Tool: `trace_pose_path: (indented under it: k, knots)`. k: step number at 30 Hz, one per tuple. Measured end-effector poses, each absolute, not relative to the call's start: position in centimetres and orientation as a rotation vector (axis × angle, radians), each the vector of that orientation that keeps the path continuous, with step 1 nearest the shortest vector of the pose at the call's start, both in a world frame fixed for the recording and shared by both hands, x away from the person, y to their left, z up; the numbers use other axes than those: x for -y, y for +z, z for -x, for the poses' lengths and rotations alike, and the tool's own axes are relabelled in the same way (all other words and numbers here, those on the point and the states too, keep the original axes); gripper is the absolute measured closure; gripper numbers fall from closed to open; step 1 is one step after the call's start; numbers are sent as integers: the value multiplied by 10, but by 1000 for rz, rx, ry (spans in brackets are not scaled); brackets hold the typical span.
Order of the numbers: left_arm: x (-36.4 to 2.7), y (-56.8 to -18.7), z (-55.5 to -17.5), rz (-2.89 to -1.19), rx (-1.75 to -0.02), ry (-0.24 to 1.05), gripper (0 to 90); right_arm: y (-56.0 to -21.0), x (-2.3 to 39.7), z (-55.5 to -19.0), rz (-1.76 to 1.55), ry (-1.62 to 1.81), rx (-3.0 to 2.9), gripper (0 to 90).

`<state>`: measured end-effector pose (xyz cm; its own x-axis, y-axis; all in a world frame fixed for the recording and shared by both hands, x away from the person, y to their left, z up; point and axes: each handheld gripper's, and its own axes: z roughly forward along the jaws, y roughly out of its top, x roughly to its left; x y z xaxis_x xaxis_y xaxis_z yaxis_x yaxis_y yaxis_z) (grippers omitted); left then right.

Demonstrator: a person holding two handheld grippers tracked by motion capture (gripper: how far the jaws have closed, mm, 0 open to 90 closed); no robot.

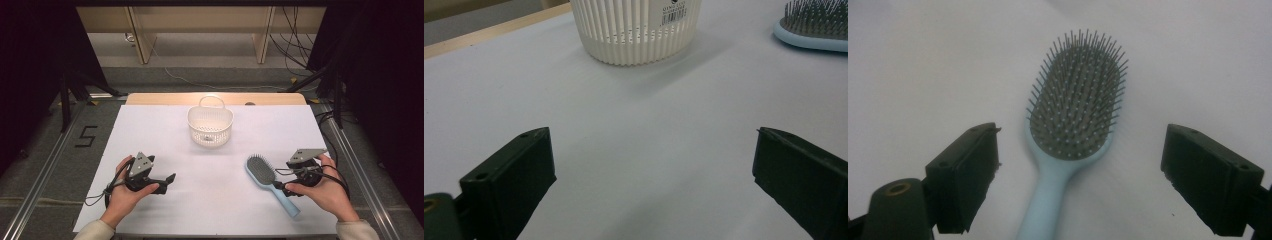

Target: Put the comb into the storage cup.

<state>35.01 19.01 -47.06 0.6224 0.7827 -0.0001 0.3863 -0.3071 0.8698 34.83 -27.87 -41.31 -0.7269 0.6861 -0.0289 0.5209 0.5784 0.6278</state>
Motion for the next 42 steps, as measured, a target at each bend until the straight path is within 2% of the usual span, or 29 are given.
trace_pose_path:
  k: [25,42]
  knots:
    - [-189,-471,-350,-1920,-924,540,29,-412,272,-356,-1015,861,-2550,158]
    - [-189,-471,-350,-1923,-924,541,29,-418,266,-362,-1118,726,-2609,156]
